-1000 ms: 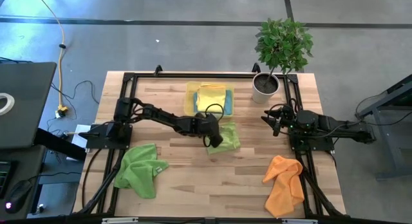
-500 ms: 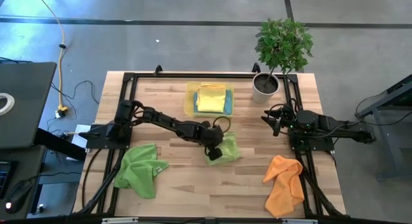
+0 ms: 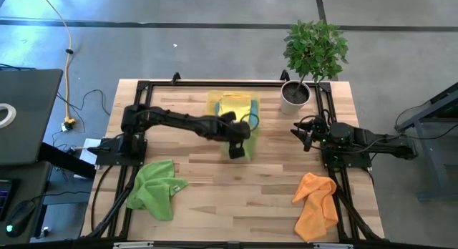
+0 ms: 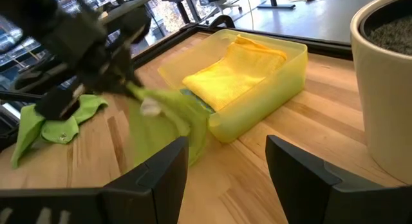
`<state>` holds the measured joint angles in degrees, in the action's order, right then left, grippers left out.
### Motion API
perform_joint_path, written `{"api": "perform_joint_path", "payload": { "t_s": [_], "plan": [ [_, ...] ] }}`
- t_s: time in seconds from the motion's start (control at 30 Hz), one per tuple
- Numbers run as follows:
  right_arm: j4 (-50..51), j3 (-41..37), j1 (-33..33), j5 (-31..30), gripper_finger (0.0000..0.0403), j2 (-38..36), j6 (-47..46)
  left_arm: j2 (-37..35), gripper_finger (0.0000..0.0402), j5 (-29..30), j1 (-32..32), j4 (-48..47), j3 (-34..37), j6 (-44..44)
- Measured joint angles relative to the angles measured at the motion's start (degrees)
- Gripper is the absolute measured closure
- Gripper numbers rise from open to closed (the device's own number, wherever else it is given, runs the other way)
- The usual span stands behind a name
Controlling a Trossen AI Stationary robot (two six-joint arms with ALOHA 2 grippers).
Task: Fold microfiber towels
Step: Put the folded light green microfiber cloth into the yellow bin
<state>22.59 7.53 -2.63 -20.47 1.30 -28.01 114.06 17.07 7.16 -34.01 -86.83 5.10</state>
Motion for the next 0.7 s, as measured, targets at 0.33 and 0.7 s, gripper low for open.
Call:
{"api": "perform_joint_path", "payload": {
  "t_s": [0.33, 0.7],
  "plan": [
    [0.2, 0.0, 0.0, 1.3, 0.0204, 0.7, 0.0, -4.8, 0.0391, 0.1, 8.4, 1.5, 0.0, -9.0],
    [0.3, 0.0, 0.0, 2.1, 0.0204, 0.7, 0.0, -4.5, 0.0388, -4.1, 17.8, 3.8, 0.0, -12.6]
  ]
}}
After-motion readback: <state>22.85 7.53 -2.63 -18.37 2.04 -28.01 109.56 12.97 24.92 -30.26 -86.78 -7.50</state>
